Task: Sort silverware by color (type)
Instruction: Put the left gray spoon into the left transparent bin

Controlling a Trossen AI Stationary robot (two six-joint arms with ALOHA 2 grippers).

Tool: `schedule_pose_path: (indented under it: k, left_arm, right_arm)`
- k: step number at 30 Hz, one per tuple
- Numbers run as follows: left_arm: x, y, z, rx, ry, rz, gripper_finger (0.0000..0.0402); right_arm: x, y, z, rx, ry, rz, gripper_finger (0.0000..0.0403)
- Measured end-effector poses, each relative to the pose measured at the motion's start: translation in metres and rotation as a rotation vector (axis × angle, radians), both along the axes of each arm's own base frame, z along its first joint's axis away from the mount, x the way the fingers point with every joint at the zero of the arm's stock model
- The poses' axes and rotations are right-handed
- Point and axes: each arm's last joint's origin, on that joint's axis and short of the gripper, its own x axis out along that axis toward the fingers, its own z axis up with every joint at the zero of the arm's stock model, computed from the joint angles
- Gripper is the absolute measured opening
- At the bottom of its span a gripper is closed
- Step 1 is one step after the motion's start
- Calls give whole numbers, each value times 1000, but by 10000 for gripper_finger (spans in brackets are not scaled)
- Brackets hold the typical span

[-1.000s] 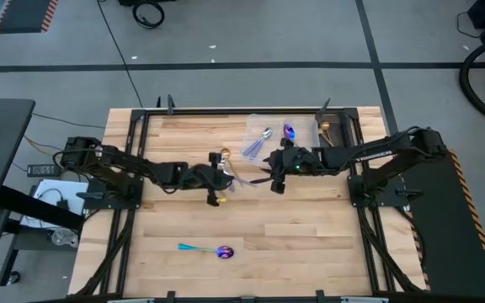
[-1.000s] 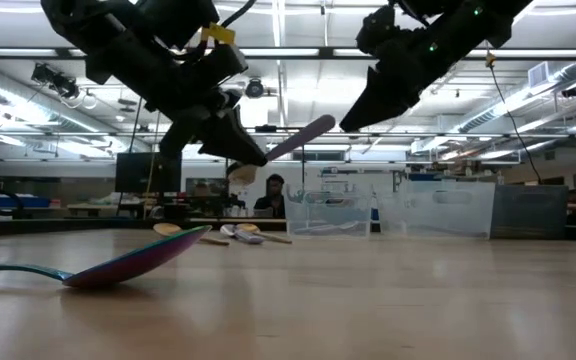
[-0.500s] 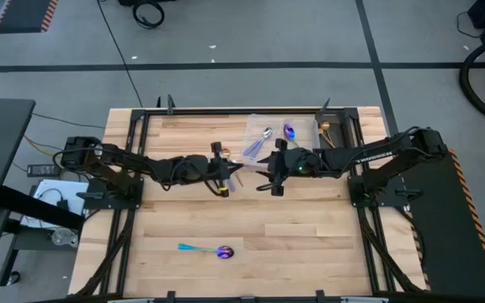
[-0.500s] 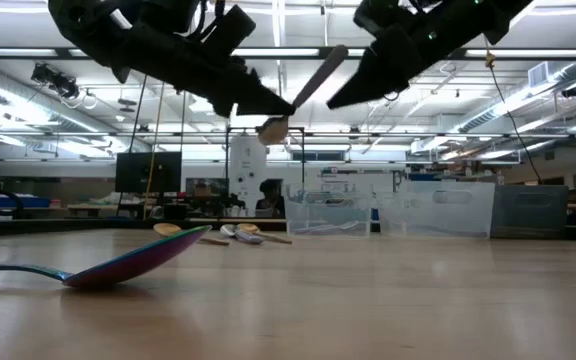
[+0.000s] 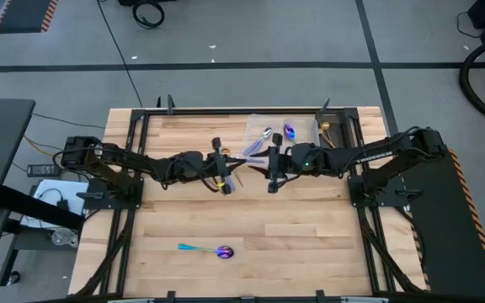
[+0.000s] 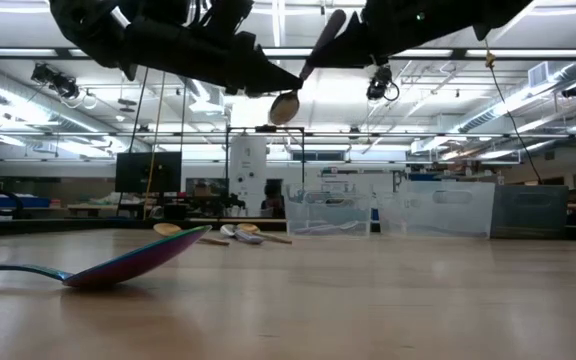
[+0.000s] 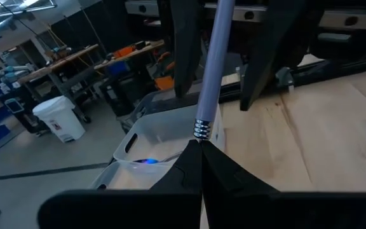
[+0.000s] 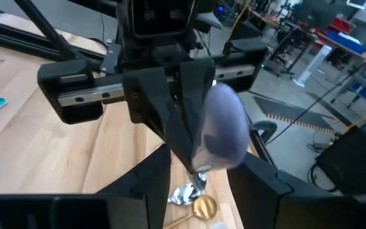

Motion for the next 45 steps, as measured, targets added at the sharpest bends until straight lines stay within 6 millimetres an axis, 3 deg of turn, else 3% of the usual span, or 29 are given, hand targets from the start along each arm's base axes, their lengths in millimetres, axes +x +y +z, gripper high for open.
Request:
schedule_pose_path:
  k: [6, 15, 25, 32, 38, 45]
  left_arm:
    - [0, 0, 1, 0, -10, -1, 2]
    - [0, 0, 2, 1, -21, 2, 3]
    - [0, 0, 2, 2, -19, 14, 44]
    - [-2, 0, 1, 12, 9, 112, 127]
    - [-11, -13, 6, 38, 49, 250, 191]
    - [-18, -32, 1, -28, 119, 245, 198]
  right_arm:
    - [1, 0, 3, -24, -23, 6, 130]
    - [1, -9, 4, -18, -39, 47, 42]
    - [2, -17, 4, -5, -41, 71, 42]
    - [1, -17, 0, 0, -2, 77, 44]
    - [-2, -24, -9, -7, 87, 43, 46]
    - [-5, -42, -13, -109, 161, -54, 48]
